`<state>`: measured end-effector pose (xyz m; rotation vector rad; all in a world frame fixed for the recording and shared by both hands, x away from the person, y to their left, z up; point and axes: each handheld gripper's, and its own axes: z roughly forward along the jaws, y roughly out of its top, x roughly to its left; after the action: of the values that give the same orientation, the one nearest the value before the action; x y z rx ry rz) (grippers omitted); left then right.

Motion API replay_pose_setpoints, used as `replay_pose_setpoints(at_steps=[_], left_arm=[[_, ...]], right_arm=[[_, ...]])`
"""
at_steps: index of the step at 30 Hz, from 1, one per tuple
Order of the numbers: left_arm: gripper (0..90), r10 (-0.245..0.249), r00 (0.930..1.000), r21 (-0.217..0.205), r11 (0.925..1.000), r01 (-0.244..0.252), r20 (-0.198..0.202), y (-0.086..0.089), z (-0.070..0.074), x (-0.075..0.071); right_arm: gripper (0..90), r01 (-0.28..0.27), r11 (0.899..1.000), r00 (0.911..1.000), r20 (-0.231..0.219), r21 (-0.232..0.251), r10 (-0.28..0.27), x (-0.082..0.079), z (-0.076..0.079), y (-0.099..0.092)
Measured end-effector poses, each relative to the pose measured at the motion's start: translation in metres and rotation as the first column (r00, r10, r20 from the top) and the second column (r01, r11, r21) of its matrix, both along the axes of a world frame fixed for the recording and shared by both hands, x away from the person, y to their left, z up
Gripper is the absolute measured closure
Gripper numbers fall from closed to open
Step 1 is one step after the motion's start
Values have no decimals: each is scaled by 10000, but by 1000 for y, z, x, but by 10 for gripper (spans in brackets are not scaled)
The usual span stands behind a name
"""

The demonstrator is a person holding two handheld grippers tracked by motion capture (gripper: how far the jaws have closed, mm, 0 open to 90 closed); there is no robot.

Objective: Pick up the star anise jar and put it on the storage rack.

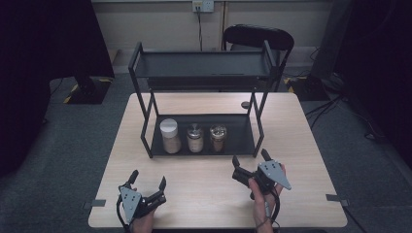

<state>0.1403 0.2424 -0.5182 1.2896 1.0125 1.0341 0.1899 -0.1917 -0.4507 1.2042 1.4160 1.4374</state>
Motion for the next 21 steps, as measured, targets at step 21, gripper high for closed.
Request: replay_pose_setpoints(at_steps=[21], left_arm=[[36, 9, 10000, -1, 10000, -9, 1, 0, 0, 0]], right_arm=[[0, 505, 9966, 9975, 535, -645, -470, -23, -25, 0]])
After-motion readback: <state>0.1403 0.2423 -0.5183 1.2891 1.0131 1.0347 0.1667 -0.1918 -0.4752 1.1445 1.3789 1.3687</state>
